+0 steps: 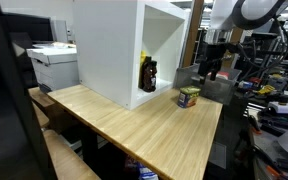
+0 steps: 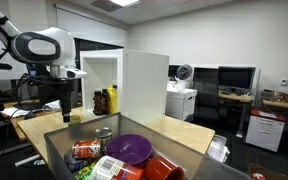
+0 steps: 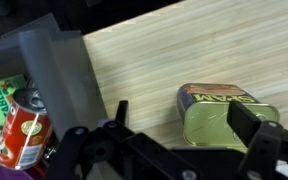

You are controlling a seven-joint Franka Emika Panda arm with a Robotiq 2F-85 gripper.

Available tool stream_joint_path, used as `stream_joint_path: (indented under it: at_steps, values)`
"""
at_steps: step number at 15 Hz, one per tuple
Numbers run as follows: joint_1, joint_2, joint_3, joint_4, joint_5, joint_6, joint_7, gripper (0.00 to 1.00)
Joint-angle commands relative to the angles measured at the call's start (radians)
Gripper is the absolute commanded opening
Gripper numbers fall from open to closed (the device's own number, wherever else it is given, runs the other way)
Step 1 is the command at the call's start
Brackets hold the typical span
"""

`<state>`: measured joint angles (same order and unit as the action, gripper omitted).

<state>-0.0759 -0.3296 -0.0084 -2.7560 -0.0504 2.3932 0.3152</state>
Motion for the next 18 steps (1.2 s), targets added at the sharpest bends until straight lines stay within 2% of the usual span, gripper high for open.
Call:
stream_joint_path:
  at_steps: [1, 4, 7, 8, 11, 15, 16, 18]
  values:
    - [0.035, 0.011, 0.050, 0.010, 0.141, -0.011, 0.158, 1.00]
    - [0.088, 0.026, 0.104, 0.006, 0.306, 0.044, 0.302, 1.00]
    - [0.138, 0.034, 0.150, -0.011, 0.430, 0.188, 0.403, 1.00]
    - [0.139, 0.039, 0.169, -0.011, 0.418, 0.220, 0.437, 1.00]
    - [0.122, 0.045, 0.198, -0.001, 0.320, 0.196, 0.466, 1.00]
    - [0.103, 0.042, 0.193, 0.029, 0.199, 0.050, 0.440, 1.00]
    - [0.085, 0.039, 0.157, 0.018, 0.172, 0.027, 0.374, 1.00]
    - [0.066, 0.042, 0.147, 0.031, 0.104, -0.030, 0.361, 1.00]
